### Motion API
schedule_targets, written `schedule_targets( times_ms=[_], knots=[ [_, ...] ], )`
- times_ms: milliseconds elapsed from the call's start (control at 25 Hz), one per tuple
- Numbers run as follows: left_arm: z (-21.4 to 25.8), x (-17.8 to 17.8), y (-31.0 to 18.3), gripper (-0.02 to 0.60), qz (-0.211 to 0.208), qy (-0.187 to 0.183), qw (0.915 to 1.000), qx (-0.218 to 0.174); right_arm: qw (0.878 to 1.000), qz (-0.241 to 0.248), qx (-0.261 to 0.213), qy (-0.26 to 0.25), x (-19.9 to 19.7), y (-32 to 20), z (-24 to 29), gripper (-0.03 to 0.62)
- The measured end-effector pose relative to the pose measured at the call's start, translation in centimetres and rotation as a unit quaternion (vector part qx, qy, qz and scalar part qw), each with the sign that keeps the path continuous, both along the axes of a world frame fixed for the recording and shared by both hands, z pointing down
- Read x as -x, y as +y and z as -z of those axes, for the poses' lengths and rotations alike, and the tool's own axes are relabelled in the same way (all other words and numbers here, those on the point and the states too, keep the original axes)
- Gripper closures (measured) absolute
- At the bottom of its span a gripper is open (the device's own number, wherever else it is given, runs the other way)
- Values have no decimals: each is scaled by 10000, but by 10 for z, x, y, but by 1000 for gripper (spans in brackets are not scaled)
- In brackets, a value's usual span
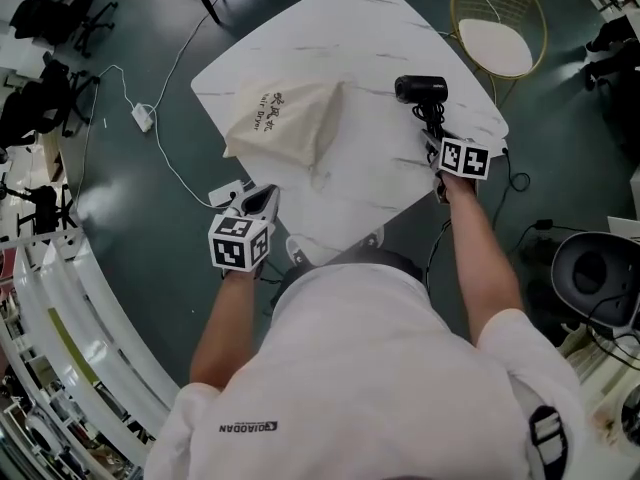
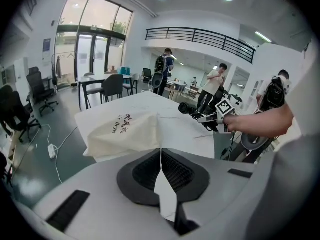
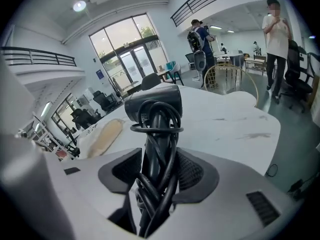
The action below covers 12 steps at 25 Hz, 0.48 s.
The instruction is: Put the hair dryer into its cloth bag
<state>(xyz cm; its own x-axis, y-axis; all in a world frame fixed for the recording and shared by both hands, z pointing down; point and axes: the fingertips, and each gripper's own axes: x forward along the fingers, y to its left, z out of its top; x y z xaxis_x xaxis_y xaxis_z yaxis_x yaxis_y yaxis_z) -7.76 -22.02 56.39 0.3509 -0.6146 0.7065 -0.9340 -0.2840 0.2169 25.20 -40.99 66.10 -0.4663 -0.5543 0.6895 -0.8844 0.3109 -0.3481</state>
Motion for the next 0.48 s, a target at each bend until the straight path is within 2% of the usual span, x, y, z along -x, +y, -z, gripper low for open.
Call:
schedule_targets(
  times_ms=[240,480],
  knots=[
    [-10,-18,-35,551,-683,-257,9973,-60,9993,7,-196,-303,10,49,25,372],
    [-27,-34,-67,549,-1121,-460,9926,-1,9983,18,-387,-426,14,93,49,370]
  ],
)
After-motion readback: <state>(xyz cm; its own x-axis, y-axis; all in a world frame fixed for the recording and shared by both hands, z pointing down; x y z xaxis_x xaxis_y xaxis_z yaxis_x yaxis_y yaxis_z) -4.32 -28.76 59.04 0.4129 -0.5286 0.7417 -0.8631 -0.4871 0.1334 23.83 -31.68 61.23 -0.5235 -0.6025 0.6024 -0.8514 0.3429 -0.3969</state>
